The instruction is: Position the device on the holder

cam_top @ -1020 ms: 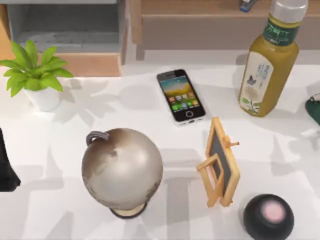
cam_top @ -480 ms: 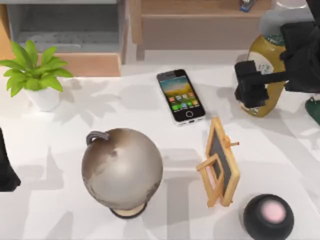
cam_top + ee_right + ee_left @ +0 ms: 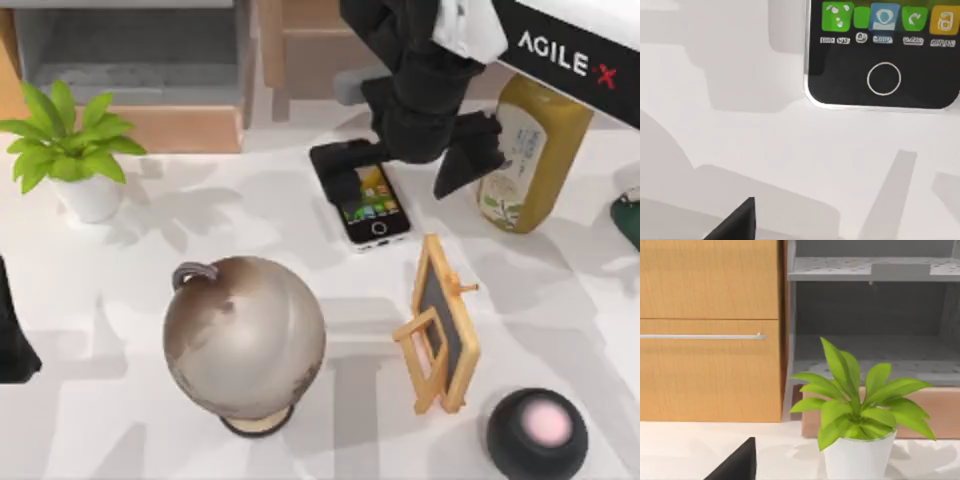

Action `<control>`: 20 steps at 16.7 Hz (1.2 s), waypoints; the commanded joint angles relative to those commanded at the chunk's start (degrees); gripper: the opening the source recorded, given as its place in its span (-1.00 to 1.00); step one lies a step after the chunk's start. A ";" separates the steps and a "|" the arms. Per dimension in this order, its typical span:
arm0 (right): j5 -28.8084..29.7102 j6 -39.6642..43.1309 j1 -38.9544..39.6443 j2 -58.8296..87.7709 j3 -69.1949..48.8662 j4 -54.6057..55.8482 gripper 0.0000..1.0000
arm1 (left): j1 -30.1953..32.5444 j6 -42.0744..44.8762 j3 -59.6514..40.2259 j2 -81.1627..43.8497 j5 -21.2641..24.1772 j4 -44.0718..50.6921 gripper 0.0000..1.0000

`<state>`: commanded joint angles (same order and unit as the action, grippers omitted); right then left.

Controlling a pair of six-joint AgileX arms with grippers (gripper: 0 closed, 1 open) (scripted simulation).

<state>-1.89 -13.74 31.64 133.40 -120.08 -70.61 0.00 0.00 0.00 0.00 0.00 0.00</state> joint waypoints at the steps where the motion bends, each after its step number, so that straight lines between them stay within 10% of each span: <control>1: 0.76 -0.21 0.10 3.85 -4.93 -1.03 1.00 | 0.00 0.00 0.00 0.00 0.00 0.00 1.00; 8: 4.79 -0.88 -0.74 17.13 -25.03 -2.00 1.00 | 0.00 0.00 0.00 0.00 0.00 0.00 1.00; 20: 4.96 -0.71 -1.03 22.36 -23.03 5.80 1.00 | 0.00 0.00 0.00 0.00 0.00 0.00 1.00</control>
<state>3.07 -14.46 30.61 155.77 -143.11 -64.81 0.00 0.00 0.00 0.00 0.00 0.00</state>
